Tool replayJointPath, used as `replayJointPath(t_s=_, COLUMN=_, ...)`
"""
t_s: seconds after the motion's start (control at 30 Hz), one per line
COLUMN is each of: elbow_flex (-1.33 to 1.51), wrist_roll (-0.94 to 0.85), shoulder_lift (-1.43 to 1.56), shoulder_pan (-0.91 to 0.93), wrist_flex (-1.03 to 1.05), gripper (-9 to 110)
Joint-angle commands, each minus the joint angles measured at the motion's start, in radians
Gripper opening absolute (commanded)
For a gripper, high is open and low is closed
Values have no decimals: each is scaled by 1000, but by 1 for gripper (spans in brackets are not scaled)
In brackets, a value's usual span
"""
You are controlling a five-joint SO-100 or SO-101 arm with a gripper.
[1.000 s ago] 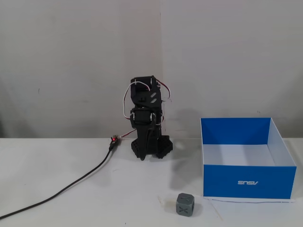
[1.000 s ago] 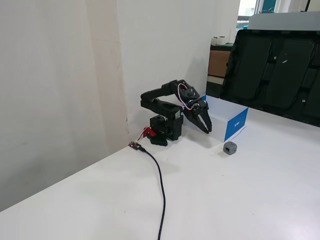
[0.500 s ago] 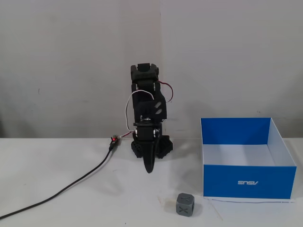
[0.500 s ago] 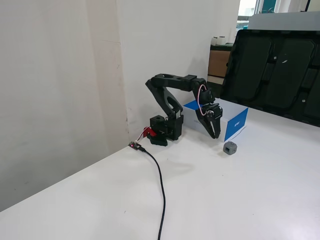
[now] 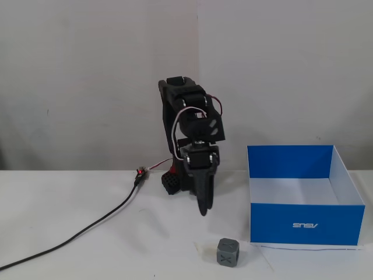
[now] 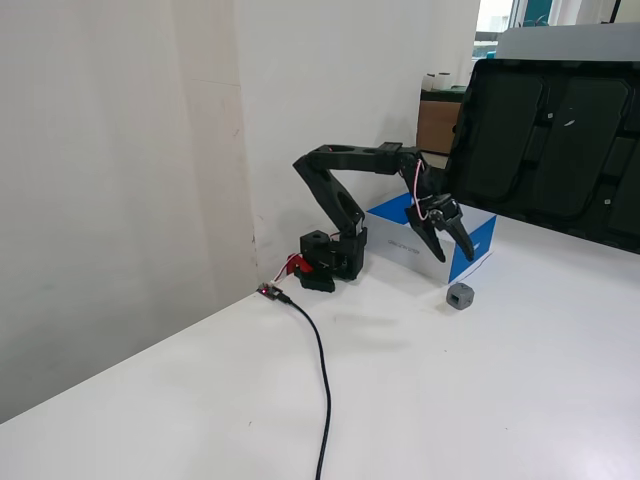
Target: Pick the gray block and keep it in the box.
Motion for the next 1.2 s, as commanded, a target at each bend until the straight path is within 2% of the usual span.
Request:
replayJointPath(t_s=0.0, elbow_flex=-118, wrist_roll=40, shoulder_lift=-60, shoulder_pan=-52, wrist_flex=18, gripper=29)
replayJointPath(t_s=0.53, elbow_flex=-279, wrist_roll=176, shoulder_lift=-370, shoulder_pan=-135, wrist_flex=8, gripper=34)
replayJointPath(t_s=1.17, elbow_flex=-353, wrist_roll=213, shoulder_lift=-621, shoulder_pan=-129, wrist_flex=-40, gripper=34)
